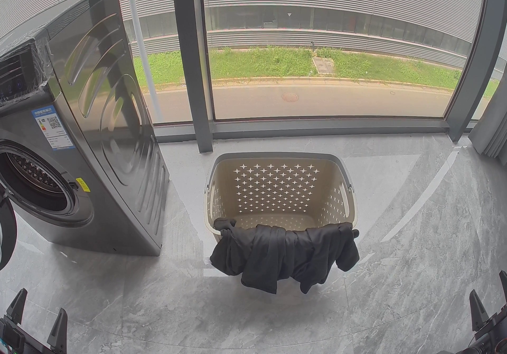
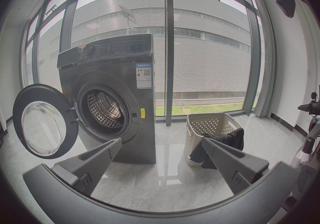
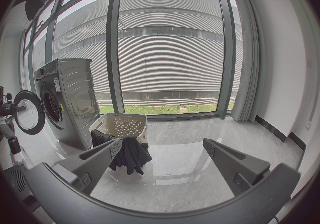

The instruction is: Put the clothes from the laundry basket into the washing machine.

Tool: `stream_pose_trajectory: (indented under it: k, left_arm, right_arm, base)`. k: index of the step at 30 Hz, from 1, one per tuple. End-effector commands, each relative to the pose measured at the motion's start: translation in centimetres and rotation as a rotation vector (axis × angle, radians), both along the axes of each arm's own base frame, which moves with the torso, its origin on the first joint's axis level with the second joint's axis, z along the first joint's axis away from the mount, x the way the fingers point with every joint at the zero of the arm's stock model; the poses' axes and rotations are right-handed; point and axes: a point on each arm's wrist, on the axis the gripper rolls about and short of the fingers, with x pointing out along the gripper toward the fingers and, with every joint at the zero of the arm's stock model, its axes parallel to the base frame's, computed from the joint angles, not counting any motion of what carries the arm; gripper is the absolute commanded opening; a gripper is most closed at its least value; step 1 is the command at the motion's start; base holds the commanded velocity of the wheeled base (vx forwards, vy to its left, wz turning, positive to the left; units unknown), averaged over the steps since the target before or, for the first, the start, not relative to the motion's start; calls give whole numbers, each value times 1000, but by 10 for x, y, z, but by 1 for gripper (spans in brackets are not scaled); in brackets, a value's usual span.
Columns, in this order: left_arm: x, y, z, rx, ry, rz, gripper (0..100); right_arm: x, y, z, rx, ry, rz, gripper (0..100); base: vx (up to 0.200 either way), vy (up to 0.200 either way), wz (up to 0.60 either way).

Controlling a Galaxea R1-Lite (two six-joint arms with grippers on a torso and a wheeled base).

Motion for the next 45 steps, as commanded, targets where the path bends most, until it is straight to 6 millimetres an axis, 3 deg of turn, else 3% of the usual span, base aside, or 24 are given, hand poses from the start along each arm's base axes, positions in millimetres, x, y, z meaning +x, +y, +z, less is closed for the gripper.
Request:
stream_pose_trajectory:
  k: [1,45]
  left_arm:
    - [0,0,-5,0,2,0,100]
    - [0,0,-5,-2,0,0,100]
  right_arm:
    - [0,0,-5,0,4,0,100]
    - [0,0,-5,-6,3,-2,100]
  base:
    - [0,0,0]
    - [0,-14,0]
